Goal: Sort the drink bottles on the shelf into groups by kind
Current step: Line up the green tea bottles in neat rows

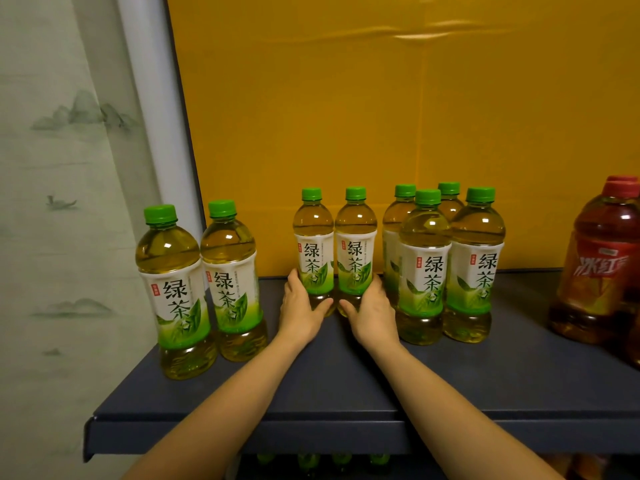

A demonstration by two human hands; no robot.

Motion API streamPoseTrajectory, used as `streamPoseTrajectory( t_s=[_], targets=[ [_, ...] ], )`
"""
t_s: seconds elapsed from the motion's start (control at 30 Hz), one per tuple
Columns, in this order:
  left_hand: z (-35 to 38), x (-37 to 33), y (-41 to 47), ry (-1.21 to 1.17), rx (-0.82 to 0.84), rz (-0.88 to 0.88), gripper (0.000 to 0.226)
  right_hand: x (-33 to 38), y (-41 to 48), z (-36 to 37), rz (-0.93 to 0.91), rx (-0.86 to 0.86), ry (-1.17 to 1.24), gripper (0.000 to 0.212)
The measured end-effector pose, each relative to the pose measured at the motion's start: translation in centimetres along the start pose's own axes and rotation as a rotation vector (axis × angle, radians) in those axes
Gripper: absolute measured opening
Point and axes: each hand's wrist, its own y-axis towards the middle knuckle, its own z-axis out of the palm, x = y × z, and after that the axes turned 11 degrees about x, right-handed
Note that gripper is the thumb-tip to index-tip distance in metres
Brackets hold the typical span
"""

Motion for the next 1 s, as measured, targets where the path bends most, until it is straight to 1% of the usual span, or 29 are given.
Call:
streamPoseTrajectory(
  t_s=[0.2,0.43,0.6,0.67,0.77,0.83,0.9,0.93,1.0],
  targets=[
    [0.0,0.0,-0.2,-0.011,-0.009,0.011,0.081,0.2,-0.4,-0.1,-0.017,-0.01,0.049,0.067],
    [0.0,0.0,-0.5,-0.008,-0.013,0.023,0.079,0.5,-0.8,-0.3,-0.015,-0.034,0.075,0.054],
    [0.0,0.2,-0.5,0.059,-0.023,-0.004,0.083,0.8,-1.1,-0.4,0.035,-0.067,0.052,0.057],
    [-0.1,0.2,-0.7,0.076,-0.009,-0.006,0.085,1.0,-1.4,-0.5,0.056,-0.071,0.033,0.054],
    [-0.6,-0.5,-1.7,0.112,0.016,-0.003,0.086,1.1,-1.8,-0.7,0.038,-0.067,0.043,0.052],
    [-1.5,-1.0,-3.2,0.156,0.02,0.018,0.078,1.3,-2.2,-0.9,-0.005,-0.062,0.074,0.061],
    [-2.9,-1.2,-5.5,0.185,-0.017,0.109,0.058,1.5,-3.3,-1.0,-0.067,-0.065,0.107,0.07],
    [-3.7,-1.1,-7.0,0.191,-0.046,0.168,0.047,1.7,-4.0,-0.9,-0.108,-0.07,0.118,0.071],
    [-5.3,-0.8,-9.9,0.21,-0.136,0.261,0.029,2.3,-5.6,-0.5,-0.216,-0.058,0.14,0.065]
  ],
)
